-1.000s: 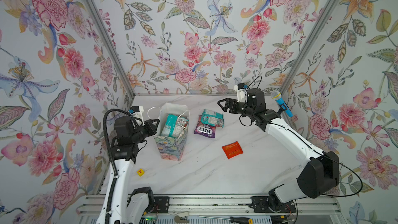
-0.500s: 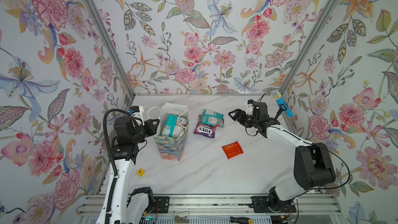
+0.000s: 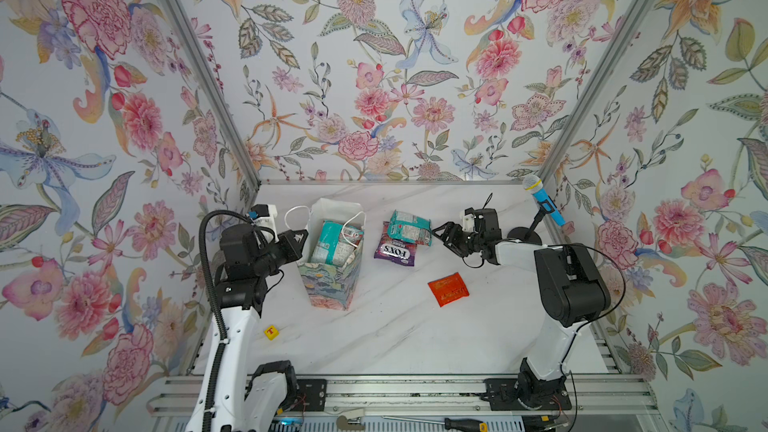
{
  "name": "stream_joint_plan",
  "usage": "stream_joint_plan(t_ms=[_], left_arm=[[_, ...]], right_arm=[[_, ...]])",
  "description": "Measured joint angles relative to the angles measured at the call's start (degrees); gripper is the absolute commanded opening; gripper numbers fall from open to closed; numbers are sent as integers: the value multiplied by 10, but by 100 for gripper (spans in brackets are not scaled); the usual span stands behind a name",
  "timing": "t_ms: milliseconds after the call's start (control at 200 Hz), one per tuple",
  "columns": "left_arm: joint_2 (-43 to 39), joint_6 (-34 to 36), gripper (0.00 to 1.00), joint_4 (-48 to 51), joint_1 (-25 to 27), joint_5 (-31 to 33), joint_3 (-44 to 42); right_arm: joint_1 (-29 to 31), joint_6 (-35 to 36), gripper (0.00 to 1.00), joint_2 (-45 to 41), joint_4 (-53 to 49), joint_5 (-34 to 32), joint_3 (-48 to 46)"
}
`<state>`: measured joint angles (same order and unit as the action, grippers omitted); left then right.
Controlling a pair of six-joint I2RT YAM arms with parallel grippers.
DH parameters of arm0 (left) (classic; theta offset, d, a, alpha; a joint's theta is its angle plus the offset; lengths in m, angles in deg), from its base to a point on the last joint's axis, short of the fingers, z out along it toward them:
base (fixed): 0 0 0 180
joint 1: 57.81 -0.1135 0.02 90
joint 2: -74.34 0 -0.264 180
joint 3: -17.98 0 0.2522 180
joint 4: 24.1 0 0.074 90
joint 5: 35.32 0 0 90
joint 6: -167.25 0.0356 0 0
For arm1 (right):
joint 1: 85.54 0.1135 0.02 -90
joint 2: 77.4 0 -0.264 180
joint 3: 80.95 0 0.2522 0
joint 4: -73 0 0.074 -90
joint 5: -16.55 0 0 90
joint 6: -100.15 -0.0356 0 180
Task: Place the snacks into the paper bag
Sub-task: 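Move the right gripper back to the second teal packet on the table, then grasp the second teal FOX'S packet with the right gripper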
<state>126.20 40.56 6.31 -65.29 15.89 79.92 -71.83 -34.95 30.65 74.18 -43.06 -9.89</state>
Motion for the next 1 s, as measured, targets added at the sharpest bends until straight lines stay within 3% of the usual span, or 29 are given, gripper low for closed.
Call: stream_joint_plan(t_ms=[435, 1001], left_arm=[[0, 0, 5, 0, 0, 0, 0], [0, 0, 5, 2, 0, 0, 1]], right_arm=[[0, -51, 75, 70, 78, 28, 18], [25, -94, 71, 143, 99, 39, 104]])
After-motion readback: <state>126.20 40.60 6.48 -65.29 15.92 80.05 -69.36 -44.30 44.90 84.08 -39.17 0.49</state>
